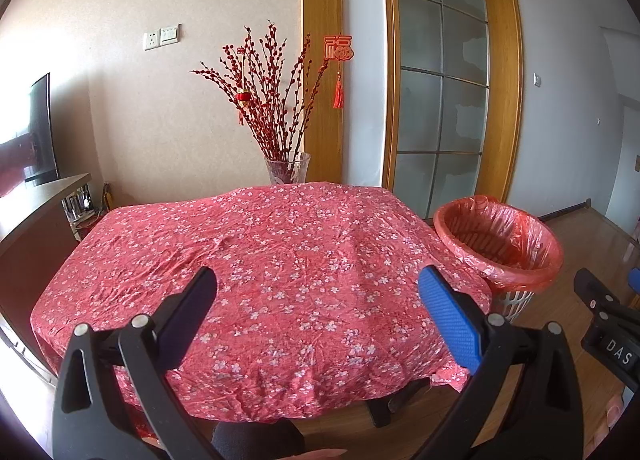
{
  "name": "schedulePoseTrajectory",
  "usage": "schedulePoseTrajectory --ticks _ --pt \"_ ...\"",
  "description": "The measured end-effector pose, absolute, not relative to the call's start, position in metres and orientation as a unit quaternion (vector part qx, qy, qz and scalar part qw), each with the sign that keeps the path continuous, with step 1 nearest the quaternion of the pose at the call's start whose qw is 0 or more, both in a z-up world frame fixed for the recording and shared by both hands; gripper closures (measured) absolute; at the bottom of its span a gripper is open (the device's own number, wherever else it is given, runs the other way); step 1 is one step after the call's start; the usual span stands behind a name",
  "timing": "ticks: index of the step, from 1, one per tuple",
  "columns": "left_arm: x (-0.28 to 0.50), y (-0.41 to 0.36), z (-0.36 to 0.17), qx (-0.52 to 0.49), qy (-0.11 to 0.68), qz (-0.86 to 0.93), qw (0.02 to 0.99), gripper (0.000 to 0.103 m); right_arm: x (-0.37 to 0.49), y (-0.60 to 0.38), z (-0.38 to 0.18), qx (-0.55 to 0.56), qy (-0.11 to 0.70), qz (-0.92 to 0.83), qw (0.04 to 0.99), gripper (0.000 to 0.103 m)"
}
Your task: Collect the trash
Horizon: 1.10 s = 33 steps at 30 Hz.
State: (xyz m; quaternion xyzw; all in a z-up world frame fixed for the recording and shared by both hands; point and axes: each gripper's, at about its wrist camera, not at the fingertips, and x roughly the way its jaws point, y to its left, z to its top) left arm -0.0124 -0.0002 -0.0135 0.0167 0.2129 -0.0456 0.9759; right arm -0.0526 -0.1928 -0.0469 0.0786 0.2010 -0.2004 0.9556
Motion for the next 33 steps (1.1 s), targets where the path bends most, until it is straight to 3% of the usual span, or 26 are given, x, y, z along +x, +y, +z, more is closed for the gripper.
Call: schedulePoseTrajectory --ticks 33 --pt "-0.0110 -0.0008 -0.0158 0.021 0.219 -0.048 0.974 0.004 -0.0533 -0.1915 -0.0521 0.079 0.204 -0.197 0.956 0.002"
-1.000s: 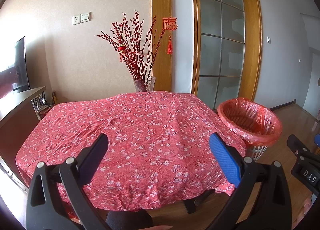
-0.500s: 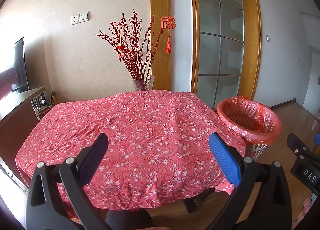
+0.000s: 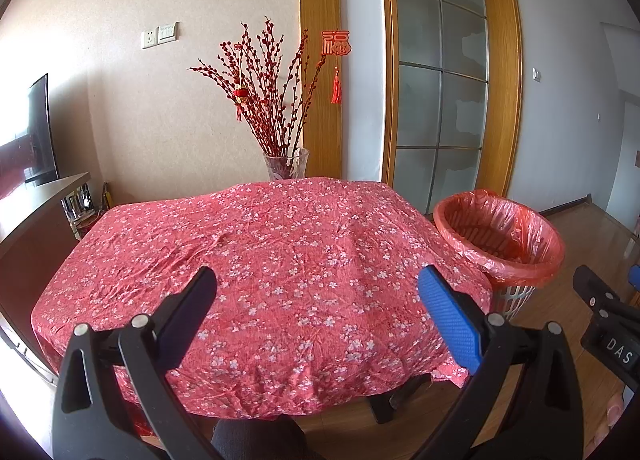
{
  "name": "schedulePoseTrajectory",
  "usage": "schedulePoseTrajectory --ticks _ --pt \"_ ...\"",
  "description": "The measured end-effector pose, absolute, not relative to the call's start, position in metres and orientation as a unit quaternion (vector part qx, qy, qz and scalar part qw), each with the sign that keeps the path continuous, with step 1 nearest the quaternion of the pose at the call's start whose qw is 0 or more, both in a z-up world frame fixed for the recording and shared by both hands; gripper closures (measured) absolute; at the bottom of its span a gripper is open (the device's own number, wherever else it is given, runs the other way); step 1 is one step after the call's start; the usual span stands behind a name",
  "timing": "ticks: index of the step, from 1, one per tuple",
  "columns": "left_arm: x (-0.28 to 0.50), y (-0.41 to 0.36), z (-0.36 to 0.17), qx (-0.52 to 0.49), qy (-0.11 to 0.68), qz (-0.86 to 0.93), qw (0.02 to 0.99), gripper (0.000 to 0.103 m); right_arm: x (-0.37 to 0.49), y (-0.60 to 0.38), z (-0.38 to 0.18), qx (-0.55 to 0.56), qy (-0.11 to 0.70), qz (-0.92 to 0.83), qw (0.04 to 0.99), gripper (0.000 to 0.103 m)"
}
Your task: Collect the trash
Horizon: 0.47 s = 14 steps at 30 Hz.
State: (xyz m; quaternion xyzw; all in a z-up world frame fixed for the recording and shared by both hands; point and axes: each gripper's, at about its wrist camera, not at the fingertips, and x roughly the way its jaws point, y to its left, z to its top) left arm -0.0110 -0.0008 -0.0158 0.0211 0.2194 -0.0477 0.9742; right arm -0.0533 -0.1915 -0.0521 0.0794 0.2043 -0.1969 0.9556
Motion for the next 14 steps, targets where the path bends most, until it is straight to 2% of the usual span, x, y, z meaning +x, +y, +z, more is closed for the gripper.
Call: schedulePoseTrajectory --ticks 14 --pt "-0.0110 0.0000 -0.0166 0.021 0.221 -0.047 0.974 0.004 -0.0534 -0.1914 -0.0517 0.080 0.204 -0.197 0.956 0.002"
